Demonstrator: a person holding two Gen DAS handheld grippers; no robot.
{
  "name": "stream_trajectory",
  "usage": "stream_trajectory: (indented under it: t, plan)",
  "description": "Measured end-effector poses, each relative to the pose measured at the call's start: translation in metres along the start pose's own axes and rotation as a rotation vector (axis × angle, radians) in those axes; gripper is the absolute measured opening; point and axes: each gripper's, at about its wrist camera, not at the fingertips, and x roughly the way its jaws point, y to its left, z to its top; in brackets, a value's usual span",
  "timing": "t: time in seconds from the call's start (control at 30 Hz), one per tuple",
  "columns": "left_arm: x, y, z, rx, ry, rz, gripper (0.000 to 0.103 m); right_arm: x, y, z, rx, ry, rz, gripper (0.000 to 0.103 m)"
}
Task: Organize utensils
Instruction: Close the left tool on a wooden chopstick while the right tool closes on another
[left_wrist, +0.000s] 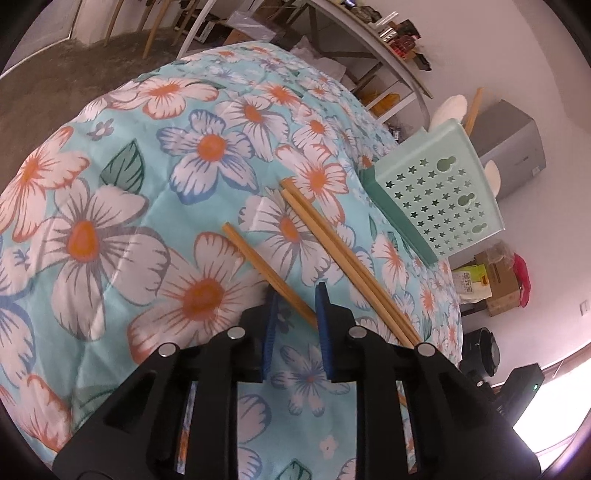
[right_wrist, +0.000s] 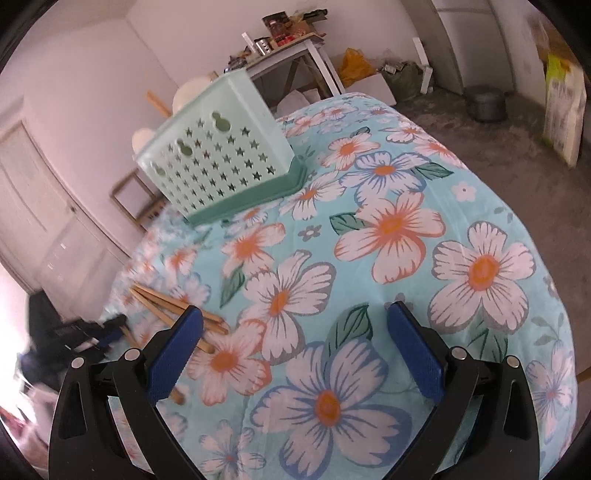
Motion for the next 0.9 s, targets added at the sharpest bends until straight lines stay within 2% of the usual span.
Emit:
stream_trajectory:
  t: [0.1,0.17,0.23,0.37,0.53,0.67,0.73,0.9]
  plan:
    - [-0.005,0.001,-0.003,0.035,-0.02,-0.012,0.02,-0.003,0.0,0.006,0.011,0.015,-0.009,0.087]
    - [-0.008,0.002,-0.006,0.056,-0.031,-0.023,0.02,-0.005,0.006,0.01,-0.012,0.019,-0.014,0.074]
    - [-0.012,0.003,-0.008,0.083,-0.041,-0.032,0.02,-0.006,0.014,0.013,-0.046,0.018,-0.002,0.066]
    - [-0.022,0.004,-0.014,0.146,-0.069,-0.049,0.021,-0.002,0.057,0.02,-0.225,0.03,0.046,0.054]
    - [-0.029,0.011,-0.019,0.165,-0.089,-0.077,0.021,0.026,0.127,0.019,-0.498,0.129,0.123,0.04]
    - [-0.032,0.019,-0.02,0.156,-0.092,-0.096,0.022,0.05,0.166,0.012,-0.668,0.203,0.16,0.029]
    - [-0.032,0.021,-0.021,0.152,-0.09,-0.105,0.021,0.066,0.182,0.008,-0.746,0.246,0.161,0.027]
    - [-0.031,0.025,-0.021,0.14,-0.087,-0.124,0.021,0.095,0.199,0.004,-0.847,0.319,0.124,0.023]
